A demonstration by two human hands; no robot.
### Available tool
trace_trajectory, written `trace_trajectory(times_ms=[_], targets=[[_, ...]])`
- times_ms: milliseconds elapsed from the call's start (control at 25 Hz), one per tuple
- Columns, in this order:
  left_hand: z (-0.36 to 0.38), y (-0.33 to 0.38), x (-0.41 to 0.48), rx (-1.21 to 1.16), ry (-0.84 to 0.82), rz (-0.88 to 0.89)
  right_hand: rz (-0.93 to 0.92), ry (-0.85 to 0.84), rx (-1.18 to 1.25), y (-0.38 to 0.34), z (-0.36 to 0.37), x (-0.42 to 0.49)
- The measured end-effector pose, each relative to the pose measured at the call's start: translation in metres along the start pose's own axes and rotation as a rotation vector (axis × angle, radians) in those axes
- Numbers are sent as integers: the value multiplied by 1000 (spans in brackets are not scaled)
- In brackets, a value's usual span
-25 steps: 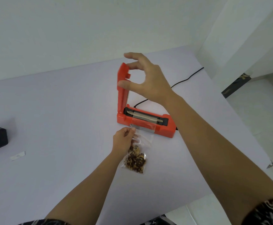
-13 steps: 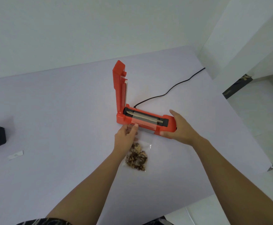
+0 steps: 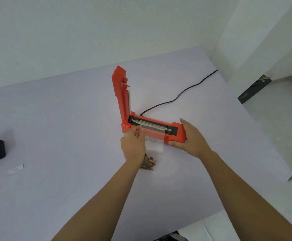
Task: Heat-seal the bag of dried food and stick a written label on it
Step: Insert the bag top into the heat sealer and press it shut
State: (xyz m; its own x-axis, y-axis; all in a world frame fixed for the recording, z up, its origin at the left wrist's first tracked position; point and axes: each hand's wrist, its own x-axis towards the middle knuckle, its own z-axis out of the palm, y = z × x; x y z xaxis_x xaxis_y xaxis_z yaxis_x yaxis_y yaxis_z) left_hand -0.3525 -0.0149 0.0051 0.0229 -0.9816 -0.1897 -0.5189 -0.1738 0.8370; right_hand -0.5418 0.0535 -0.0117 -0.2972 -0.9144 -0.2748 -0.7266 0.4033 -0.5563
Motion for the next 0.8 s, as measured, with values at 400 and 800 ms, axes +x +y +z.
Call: trace_trajectory(times_ms=[400,800], targets=[[1,-1,-7,-56,19,91,2,28,-49,-5,-1,-2],[1,2,-17,-180,3,178,7,29,-33,-7,0,-4]])
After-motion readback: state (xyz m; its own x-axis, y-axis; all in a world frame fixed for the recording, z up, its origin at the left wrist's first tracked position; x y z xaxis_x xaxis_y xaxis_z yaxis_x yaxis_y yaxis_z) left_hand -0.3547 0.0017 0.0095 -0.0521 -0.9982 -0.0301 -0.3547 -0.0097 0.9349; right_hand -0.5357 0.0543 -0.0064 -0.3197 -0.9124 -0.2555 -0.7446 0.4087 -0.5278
